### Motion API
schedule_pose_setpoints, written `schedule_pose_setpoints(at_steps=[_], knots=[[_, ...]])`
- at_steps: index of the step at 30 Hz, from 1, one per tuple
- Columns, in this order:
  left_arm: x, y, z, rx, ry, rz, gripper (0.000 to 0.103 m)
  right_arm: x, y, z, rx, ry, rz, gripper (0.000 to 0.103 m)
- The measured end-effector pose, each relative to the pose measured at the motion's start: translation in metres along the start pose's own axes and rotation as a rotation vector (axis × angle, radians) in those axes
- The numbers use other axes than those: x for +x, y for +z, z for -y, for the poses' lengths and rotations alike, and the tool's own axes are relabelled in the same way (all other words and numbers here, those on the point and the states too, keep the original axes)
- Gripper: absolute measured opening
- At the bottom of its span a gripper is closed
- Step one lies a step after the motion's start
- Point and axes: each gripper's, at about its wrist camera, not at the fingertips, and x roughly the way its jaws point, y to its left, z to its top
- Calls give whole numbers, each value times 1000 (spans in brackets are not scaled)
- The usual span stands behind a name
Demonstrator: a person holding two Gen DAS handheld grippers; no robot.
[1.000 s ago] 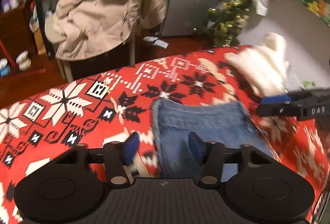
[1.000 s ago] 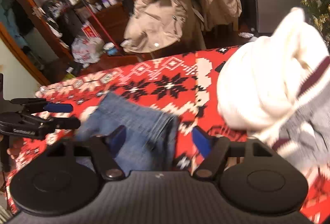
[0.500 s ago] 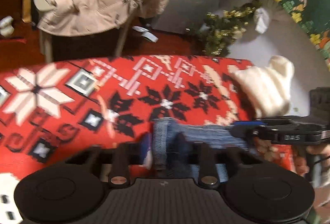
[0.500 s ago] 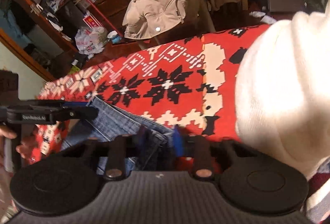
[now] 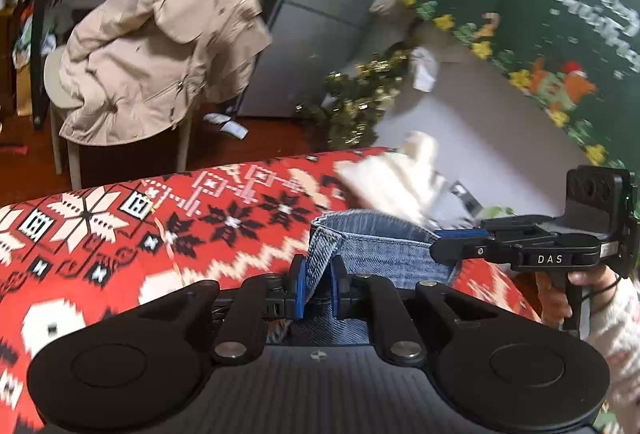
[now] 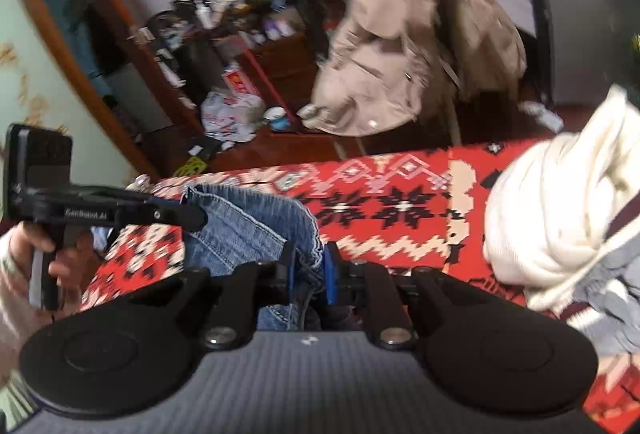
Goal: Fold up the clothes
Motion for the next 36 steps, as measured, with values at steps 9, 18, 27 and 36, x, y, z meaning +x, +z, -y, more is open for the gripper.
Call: schedule_pose_setpoints(at_steps=[9, 18, 27, 36], knots=[[-75, -101, 58, 114, 18, 2, 11, -86, -85, -91, -182, 12, 45, 9], [-57, -219, 55, 147, 109, -118, 18, -96, -214, -126, -315, -17, -17, 9], [-91, -234, 40, 52, 106, -34, 28, -103, -249, -116, -255, 13, 15, 22], [-76, -220, 10, -210, -8, 29, 51, -106, -222, -70, -3, 36, 54, 31]])
